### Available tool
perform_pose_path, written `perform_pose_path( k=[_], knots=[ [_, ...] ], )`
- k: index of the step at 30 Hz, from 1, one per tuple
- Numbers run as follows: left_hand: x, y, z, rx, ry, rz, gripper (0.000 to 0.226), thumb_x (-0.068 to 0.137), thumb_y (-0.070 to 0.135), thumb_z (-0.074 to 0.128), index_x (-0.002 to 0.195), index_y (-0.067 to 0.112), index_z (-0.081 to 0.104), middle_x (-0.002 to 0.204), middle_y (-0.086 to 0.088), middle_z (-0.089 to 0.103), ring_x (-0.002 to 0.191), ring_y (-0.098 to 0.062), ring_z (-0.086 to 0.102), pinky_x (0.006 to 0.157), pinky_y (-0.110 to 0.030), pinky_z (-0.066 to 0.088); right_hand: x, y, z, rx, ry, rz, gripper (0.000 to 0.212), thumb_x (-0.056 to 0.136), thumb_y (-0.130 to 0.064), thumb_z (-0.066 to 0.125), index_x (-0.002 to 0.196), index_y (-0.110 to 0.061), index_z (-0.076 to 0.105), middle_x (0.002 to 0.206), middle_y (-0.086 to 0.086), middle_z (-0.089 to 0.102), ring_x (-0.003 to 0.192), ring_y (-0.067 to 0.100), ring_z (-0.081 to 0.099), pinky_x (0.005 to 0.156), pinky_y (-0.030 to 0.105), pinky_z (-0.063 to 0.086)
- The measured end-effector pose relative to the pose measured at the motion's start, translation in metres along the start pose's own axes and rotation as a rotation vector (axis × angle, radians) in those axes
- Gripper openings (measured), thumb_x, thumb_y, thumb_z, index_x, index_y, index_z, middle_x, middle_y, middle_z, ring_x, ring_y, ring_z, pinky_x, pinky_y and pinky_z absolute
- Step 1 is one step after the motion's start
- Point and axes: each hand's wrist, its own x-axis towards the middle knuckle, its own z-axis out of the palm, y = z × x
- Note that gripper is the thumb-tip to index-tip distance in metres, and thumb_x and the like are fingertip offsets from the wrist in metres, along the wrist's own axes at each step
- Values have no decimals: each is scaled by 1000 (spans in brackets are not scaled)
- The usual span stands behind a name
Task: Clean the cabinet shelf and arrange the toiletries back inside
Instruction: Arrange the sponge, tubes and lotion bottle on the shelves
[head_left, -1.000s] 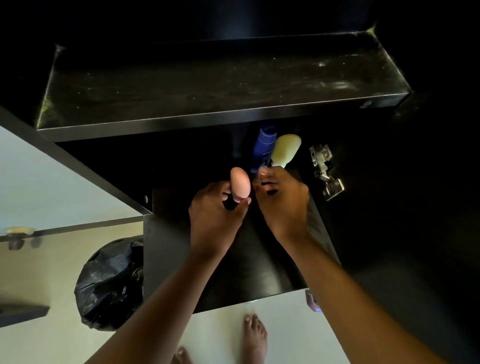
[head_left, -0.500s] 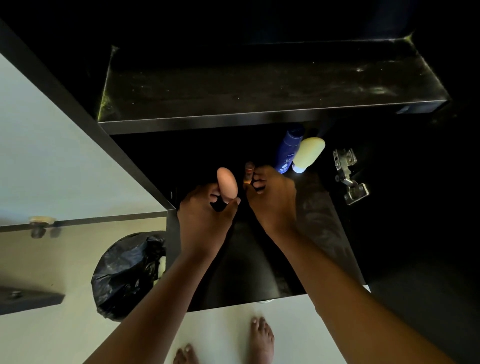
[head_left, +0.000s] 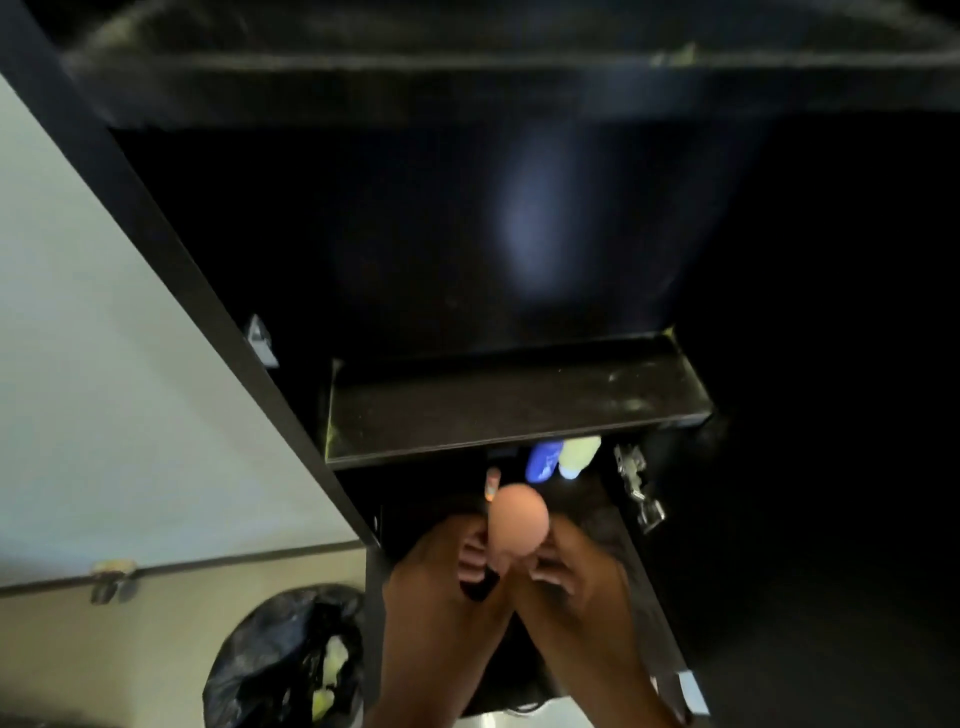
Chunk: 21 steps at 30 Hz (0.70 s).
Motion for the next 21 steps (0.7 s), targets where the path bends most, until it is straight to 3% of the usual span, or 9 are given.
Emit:
perform_pose_path(
  k=[4,7,11,14,17,21],
  knots=[
    [7,44,-25,41,24,117,43,70,34,90,96,54,62,90,26,69,83,7,68,67,-12,55,-3,-48,-10,9,33,-75,37,78,-18,82,111,-34,73,102,-9,75,94,12,74,77,32,61],
    [16,75,-45,70,46,174,54,72,33,91,108,54,58,96,33,64,89,11,65,74,-5,50,1,-87,-16,27,62,-92,28,78,-12,82,101,-28,76,96,-11,73,88,11,73,75,34,62],
    [37,94,-59,8,109,183,54,75,29,90,123,36,64,106,22,70,95,1,69,82,-24,60,13,-119,-23,43,-36,-149,30,85,-7,74,110,-25,74,102,-11,74,97,7,71,81,23,59],
    [56,102,-69,-33,168,158,53,75,33,90,123,29,67,105,17,72,93,-3,71,82,-29,62,20,-99,-30,-7,91,-69,34,86,0,69,109,-24,75,102,-11,75,98,2,70,84,19,57],
    [73,101,-72,-56,181,124,52,75,29,91,121,31,66,103,17,72,91,-3,70,83,-33,63,29,-51,-34,-251,318,92,26,84,-6,68,101,-25,75,96,-9,74,91,6,70,86,30,60],
    [85,90,-68,-38,185,98,55,77,30,90,126,25,65,109,9,72,97,-9,70,88,-39,62,57,-1,-40,-611,298,123,40,87,-9,66,125,-21,63,129,1,61,110,24,65,90,32,53]
  ],
)
